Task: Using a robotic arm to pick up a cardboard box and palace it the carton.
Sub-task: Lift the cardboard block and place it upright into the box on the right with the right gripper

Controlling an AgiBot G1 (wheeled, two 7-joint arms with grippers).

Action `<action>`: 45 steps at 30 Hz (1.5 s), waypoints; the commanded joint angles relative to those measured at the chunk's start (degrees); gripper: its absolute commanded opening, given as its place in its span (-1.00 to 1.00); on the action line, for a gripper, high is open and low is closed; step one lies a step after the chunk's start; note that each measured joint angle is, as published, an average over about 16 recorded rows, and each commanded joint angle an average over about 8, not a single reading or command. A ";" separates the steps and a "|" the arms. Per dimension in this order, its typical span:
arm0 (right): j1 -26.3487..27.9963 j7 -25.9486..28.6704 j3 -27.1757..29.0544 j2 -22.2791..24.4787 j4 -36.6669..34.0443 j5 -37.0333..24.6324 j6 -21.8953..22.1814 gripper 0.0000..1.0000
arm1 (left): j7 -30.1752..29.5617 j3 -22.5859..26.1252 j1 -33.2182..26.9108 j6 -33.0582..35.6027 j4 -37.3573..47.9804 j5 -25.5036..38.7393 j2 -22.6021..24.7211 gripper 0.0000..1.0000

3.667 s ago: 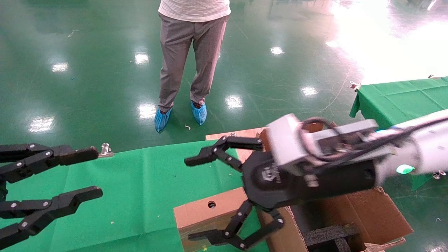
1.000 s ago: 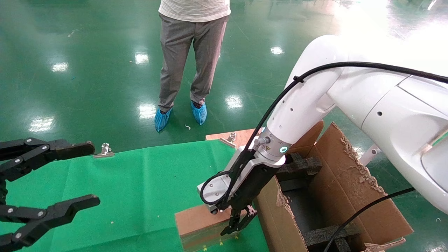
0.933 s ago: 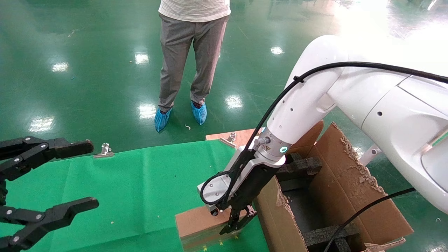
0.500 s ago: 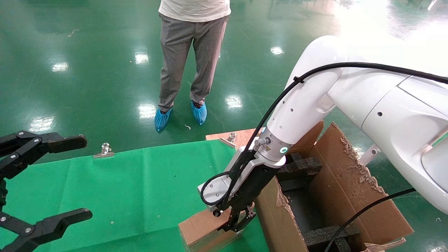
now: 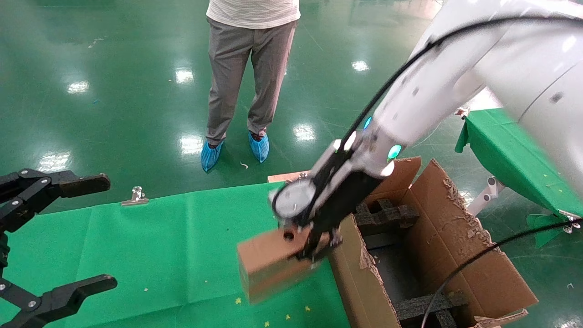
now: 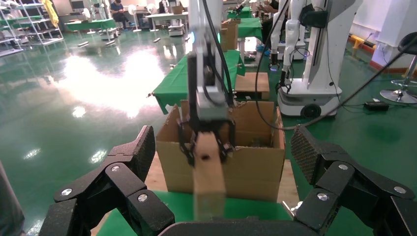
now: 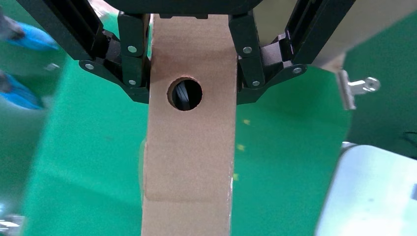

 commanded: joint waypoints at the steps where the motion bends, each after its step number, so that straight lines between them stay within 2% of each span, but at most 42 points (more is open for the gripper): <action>1: 2.26 0.12 -0.37 0.53 -0.32 0.78 -0.14 -1.00 | 0.00 0.00 0.00 0.00 0.00 0.00 0.00 1.00; 11: 12.26 -1.30 -2.34 0.95 -3.37 4.23 0.03 -1.00 | 0.00 0.01 0.00 0.00 0.00 -0.01 0.00 1.00; 23: 16.96 -2.49 -5.67 2.87 -5.92 6.46 0.12 -1.00 | 0.01 0.02 -0.01 -0.01 0.00 -0.01 -0.01 1.00; 33: 22.41 -0.99 -12.51 10.50 -5.74 2.50 -0.24 -1.00 | 0.01 0.03 -0.01 -0.01 0.00 -0.02 -0.01 1.00; 45: 26.69 2.93 -21.24 20.69 -1.45 0.22 0.08 -1.00 | 0.02 0.04 -0.01 -0.01 0.00 -0.02 -0.01 1.00</action>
